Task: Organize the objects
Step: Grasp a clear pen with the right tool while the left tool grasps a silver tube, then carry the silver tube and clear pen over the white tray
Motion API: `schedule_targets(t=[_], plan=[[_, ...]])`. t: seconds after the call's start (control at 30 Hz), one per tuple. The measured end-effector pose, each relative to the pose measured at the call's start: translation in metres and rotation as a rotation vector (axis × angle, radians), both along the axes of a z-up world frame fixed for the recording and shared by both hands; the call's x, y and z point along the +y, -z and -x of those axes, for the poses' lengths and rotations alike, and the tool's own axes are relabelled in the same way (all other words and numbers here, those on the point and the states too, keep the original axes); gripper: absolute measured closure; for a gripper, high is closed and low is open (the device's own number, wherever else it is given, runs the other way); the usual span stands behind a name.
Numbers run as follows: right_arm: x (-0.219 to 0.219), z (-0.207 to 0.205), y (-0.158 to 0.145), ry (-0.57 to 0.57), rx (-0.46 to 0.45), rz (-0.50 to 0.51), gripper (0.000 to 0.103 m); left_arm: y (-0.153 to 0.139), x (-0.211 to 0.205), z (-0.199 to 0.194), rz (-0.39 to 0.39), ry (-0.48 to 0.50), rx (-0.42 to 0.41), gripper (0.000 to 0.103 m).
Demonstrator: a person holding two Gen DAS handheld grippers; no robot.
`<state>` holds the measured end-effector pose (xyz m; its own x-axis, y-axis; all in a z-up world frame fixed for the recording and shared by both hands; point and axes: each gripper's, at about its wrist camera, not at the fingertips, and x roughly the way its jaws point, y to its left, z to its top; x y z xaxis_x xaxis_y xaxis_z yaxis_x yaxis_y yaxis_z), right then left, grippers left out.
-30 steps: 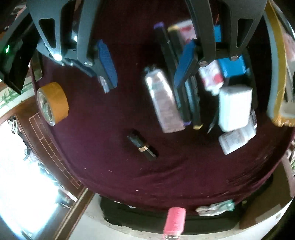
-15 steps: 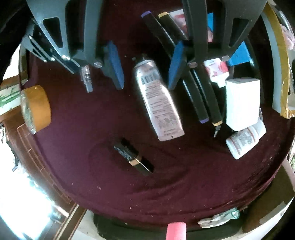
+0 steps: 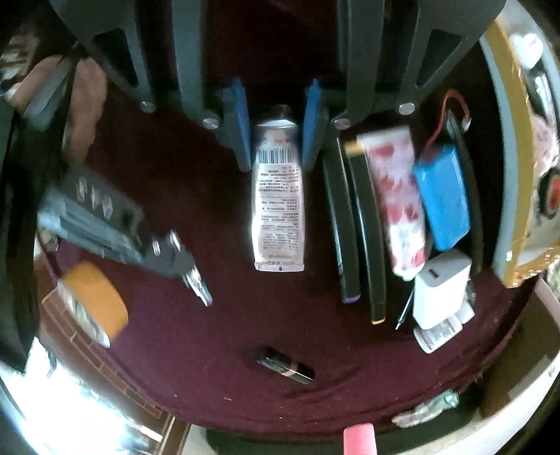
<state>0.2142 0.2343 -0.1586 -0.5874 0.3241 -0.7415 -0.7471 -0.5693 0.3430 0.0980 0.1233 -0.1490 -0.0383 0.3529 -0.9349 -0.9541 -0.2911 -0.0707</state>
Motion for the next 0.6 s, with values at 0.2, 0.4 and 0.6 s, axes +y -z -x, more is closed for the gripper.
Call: schedule_targets(t=[0.2,0.4,0.6], plan=[[0.000,0.000,0.000,-0.007,-0.001,-0.002,0.089,0.000,0.010,0.002,-0.023,0.014,0.045,0.078],[-0.001,0.001,-0.001,-0.008,-0.011,-0.008,0.090,0.001,0.012,-0.002,-0.053,0.037,0.087,0.077],[-0.003,0.002,-0.002,-0.016,-0.008,-0.021,0.090,-0.011,-0.008,0.001,-0.103,-0.021,0.014,0.078]])
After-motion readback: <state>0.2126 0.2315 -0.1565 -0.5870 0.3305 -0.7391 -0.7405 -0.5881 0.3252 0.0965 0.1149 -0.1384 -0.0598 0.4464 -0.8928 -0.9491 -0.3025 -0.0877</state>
